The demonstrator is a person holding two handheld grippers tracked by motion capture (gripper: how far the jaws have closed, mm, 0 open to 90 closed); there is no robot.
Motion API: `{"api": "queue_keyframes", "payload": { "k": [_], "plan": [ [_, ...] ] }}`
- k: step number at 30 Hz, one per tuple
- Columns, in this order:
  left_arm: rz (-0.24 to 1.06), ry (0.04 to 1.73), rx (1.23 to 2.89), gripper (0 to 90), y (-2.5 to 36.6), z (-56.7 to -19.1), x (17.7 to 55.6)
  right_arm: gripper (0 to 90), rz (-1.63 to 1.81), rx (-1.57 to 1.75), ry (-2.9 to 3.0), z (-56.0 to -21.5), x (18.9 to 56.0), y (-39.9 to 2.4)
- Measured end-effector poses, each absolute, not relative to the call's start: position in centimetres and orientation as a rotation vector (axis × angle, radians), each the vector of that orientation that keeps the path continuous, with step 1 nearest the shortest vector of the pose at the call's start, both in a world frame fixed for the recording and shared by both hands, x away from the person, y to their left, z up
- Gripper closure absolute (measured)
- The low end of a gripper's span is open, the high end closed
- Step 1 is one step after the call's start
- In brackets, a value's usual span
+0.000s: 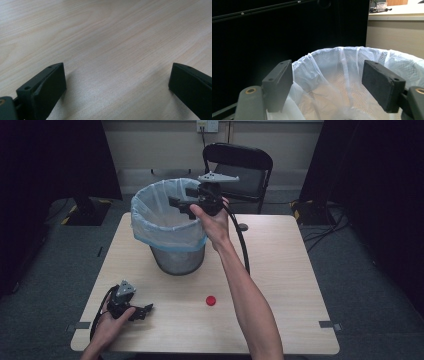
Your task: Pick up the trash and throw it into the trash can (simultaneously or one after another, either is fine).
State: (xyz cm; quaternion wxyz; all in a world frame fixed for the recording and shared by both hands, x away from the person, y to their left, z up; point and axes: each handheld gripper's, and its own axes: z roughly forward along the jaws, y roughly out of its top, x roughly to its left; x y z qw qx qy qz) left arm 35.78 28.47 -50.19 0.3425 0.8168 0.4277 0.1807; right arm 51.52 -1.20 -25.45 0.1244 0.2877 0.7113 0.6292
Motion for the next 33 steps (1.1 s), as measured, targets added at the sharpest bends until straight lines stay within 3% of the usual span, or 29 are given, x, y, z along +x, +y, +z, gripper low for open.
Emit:
{"api": "queue_keyframes", "payload": {
  "k": [33],
  "plan": [
    [0.468, 1.109, 2.128, 0.8, 28.5, -50.2, 35.8, 21.6, 1.756, 0.857, 2.023, -24.5, 48.6, -6.9]
  ]
}}
